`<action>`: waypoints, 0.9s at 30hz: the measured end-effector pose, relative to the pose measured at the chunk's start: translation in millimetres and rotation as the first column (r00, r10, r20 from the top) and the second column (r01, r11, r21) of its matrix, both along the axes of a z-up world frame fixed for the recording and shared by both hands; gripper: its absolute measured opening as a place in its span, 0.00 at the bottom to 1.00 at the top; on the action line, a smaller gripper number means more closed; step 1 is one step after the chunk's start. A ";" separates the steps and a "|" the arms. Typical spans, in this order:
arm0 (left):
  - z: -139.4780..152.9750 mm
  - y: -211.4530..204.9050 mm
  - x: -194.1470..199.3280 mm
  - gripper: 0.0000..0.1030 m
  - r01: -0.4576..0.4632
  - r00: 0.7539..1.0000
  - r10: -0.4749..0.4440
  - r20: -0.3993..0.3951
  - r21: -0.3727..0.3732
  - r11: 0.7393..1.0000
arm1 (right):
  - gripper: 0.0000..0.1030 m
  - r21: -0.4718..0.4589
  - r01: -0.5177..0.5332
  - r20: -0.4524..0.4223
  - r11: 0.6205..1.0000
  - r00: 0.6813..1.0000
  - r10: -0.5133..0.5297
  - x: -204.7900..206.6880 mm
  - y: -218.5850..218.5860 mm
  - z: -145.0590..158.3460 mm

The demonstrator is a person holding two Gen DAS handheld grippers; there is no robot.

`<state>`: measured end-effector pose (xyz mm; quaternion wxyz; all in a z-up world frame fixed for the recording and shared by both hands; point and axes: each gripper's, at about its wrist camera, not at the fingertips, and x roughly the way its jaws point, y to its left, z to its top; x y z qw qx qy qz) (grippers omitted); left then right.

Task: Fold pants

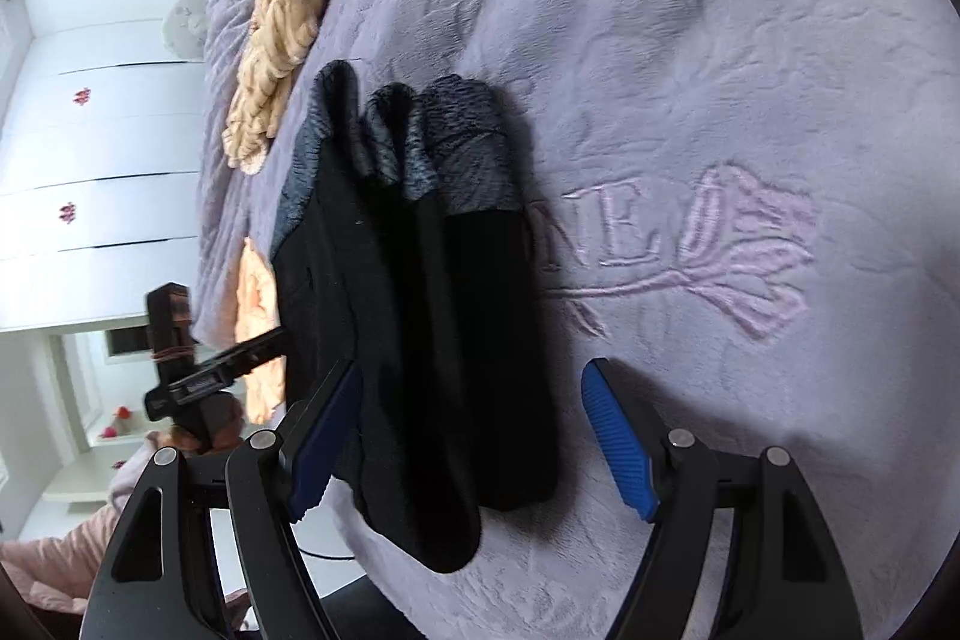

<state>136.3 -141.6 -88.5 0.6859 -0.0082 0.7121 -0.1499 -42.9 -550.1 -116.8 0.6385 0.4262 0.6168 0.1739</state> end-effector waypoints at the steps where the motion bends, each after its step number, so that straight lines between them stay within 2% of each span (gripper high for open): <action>1: -2.7 -3.1 0.3 1.00 0.001 1.000 -0.001 -0.003 -0.003 1.000 | 0.76 0.022 -0.013 0.008 1.000 1.000 0.013 3.1 2.4 -1.5; 6: -24.6 -22.0 8.3 1.00 -0.015 0.998 0.010 -0.069 -0.081 0.997 | 0.76 0.059 -0.077 0.003 0.995 0.997 0.076 23.7 18.9 -20.4; 8: -31.3 -26.9 9.1 1.00 -0.032 0.995 0.022 -0.097 -0.103 0.994 | 0.79 0.080 -0.079 0.002 0.994 0.997 0.079 32.8 27.5 -27.1; 12: -34.3 -30.3 8.3 1.00 -0.038 0.995 0.029 -0.095 -0.099 0.994 | 0.82 0.062 -0.112 0.002 0.992 0.994 0.112 41.3 39.3 -30.8; 17: -26.2 -38.3 -0.7 1.00 -0.032 0.999 0.029 -0.045 -0.064 0.997 | 0.82 0.094 -0.064 -0.033 0.994 0.997 0.068 42.1 35.2 -37.5; 21: -11.4 -48.3 -11.6 0.82 0.019 1.000 -0.019 -0.001 -0.066 0.998 | 0.79 0.079 -0.055 -0.054 0.995 0.997 0.060 42.8 35.3 -35.6; 22: -7.1 -50.5 -14.4 0.75 0.029 1.000 -0.029 0.009 -0.070 0.997 | 0.75 0.068 -0.058 -0.051 0.996 0.997 0.062 42.6 35.9 -33.1; 27: 11.3 -48.0 -28.7 0.64 0.059 0.997 -0.056 0.053 -0.069 0.996 | 0.56 0.070 -0.045 -0.026 0.996 0.999 0.047 37.6 39.8 -14.1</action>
